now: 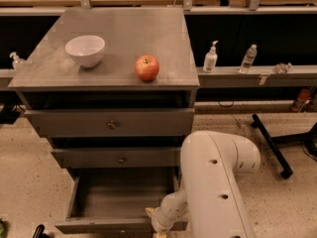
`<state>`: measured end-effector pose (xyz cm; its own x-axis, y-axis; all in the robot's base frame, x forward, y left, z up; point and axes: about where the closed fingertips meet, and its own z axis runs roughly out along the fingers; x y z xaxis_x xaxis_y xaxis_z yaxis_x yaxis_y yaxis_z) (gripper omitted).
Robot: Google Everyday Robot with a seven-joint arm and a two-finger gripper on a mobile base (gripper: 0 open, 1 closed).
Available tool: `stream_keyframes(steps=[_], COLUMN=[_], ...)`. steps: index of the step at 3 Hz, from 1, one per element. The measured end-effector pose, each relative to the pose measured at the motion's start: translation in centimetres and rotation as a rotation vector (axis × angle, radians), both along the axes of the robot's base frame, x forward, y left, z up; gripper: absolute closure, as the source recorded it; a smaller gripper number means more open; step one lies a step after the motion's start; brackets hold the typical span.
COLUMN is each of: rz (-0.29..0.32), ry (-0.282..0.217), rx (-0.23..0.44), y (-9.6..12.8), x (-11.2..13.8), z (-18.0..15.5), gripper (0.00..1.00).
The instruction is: Close bottom drawer
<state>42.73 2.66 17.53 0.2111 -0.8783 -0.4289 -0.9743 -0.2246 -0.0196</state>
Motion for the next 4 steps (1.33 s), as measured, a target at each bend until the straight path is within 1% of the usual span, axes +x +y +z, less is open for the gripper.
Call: stream_keyframes(steps=[1, 2, 3, 4], rz=[0.001, -0.023, -0.045, -0.056], ry=[0.009, -0.002, -0.017, -0.037], rx=[-0.012, -0.05, -0.078, -0.058], y=[-0.2, -0.4, -0.5, -0.6], x=[0.0, 1.2, 3.0, 4.5], z=[-0.5, -1.8, -2.6, -2.3], gripper=[0.0, 0.0, 0.0, 0.0])
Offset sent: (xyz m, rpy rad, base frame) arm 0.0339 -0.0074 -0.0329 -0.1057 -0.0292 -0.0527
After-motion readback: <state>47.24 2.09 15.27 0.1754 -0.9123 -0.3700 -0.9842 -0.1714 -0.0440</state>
